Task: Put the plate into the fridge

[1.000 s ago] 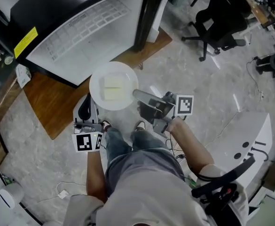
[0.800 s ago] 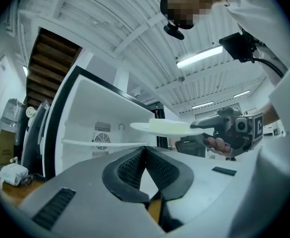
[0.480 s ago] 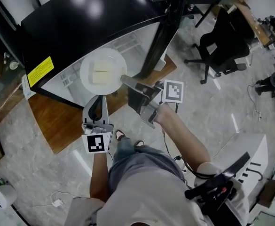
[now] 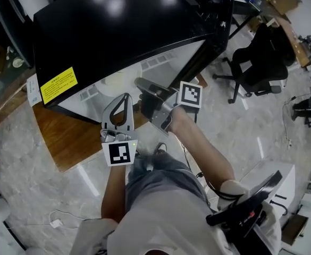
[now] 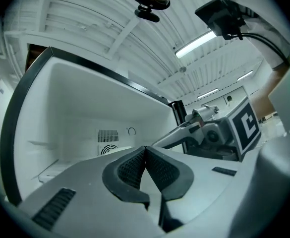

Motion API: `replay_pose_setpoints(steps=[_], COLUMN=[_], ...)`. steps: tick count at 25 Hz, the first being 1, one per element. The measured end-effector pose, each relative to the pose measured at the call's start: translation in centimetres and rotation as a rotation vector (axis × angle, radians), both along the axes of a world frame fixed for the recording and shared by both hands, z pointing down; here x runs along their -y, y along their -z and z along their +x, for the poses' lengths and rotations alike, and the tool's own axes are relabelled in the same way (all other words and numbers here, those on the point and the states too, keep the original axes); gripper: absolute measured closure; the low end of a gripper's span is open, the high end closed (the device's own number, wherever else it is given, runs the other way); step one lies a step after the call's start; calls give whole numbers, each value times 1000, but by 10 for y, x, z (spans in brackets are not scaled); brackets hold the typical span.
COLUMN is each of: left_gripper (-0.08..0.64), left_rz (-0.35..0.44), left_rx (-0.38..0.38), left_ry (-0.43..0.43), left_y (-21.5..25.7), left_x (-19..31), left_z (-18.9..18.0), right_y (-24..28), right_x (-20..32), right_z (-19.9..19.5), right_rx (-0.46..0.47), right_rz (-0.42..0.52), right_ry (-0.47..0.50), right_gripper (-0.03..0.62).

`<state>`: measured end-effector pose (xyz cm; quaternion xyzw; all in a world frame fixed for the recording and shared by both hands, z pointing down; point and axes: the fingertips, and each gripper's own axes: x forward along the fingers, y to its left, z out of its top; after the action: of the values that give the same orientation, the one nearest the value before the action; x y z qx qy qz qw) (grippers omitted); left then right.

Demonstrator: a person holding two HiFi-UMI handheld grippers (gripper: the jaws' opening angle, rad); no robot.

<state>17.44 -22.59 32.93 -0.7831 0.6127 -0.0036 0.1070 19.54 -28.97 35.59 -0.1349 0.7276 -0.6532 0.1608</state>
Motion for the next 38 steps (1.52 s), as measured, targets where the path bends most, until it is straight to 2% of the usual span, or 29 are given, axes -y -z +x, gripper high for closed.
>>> replay_pose_setpoints(steps=[1, 4, 5, 8, 10, 14, 20, 23, 25, 28, 30, 32, 34, 38], left_gripper=[541, 541, 541, 541, 541, 541, 541, 541, 541, 541, 541, 541, 541, 541], left_rz=[2, 10, -2, -14, -21, -37, -80, -80, -81, -86, -96, -107, -116, -117], left_rx=[-16, 108, 112, 58, 50, 29, -29, -46, -57, -59, -54, -52, -51, -63], left_ry=[12, -12, -9, 34, 57, 145, 212, 224, 227, 216, 208, 195, 185, 187], left_y=[2, 3, 0, -5, -6, -10, -13, -11, -11, -10, -12, -15, -16, -15], left_x=[2, 7, 9, 18, 24, 39, 51, 54, 53, 55, 57, 58, 60, 61], left_z=[-1, 11, 15, 19, 21, 15, -1, -6, -8, -6, -4, 0, 3, 0], right_y=[0, -4, -6, -6, -3, 4, 15, 16, 17, 19, 17, 14, 11, 11], right_x=[2, 10, 12, 14, 16, 18, 4, 4, 7, 16, 19, 21, 24, 25], right_z=[1, 3, 3, 4, 3, 2, 4, 6, 10, 16, 16, 13, 10, 2], right_rx=[-3, -4, -7, -23, -34, -73, -207, -338, -472, -773, -938, -1014, -1043, -1014], right_rz=[-6, -36, -43, -40, -26, 54, 307, 463, 623, 939, 1103, 1181, 1213, 1240], right_ry=[0, 9, 18, 46, 56, 92, 116, 107, 96, 63, 59, 57, 58, 84], right_gripper=[568, 568, 568, 568, 568, 568, 568, 568, 568, 569, 569, 569, 569, 569])
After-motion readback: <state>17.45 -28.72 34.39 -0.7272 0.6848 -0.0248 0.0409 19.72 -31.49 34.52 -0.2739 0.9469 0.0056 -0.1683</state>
